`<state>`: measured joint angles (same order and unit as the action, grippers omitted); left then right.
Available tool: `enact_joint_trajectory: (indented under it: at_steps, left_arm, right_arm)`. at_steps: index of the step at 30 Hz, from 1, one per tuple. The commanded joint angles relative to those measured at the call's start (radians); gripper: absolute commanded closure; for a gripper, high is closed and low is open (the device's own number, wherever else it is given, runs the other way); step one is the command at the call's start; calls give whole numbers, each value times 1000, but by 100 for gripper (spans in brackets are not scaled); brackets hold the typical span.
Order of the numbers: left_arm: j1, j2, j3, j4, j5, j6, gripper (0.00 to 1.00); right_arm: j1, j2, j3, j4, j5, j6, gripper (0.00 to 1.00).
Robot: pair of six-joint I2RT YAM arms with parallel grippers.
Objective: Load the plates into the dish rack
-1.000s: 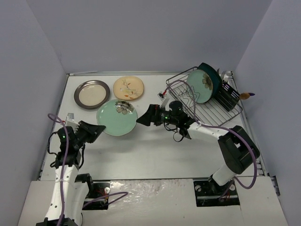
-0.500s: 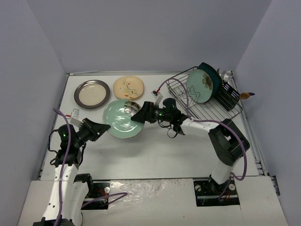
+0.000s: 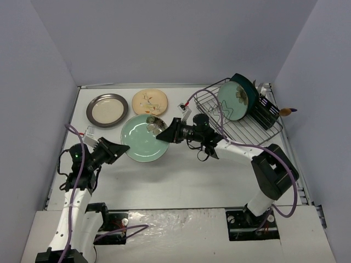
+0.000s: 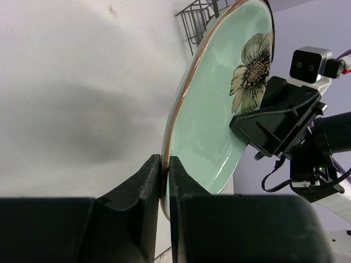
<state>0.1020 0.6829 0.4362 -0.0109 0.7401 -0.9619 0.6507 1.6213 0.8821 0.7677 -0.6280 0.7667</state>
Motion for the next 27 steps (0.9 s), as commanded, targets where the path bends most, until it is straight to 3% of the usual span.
enact_joint_trajectory:
  at_steps: [1, 6, 8, 10, 14, 19, 22, 27]
  left_arm:
    - [-4, 14, 56, 80, -2, 40, 83]
    - [-4, 43, 155, -163, -79, 183, 43]
    - [-2, 64, 210, -250, -121, 241, 36]
    - [-1, 98, 279, -347, -170, 306, 20]
    - [-1, 190, 444, -538, -272, 452, 5]
    - [-6, 288, 587, -703, -486, 576, 3]
    - [-8, 297, 555, -663, -515, 582, 3]
    - [-7, 283, 505, -605, -591, 620, 3]
  right_arm:
    - [-24, -124, 15, -19, 44, -132, 100]
    - [-60, -217, 73, -231, 135, -347, 100]
    - [-86, -254, 102, -311, 182, -399, 100]
    - [-121, -303, 149, -445, 238, -521, 100]
    - [-198, -359, 247, -561, 370, -679, 100]
    - [-209, -414, 337, -607, 662, -963, 100]
    - [-227, -392, 373, -586, 756, -1108, 100]
    - [-316, -333, 406, -533, 722, -1302, 100]
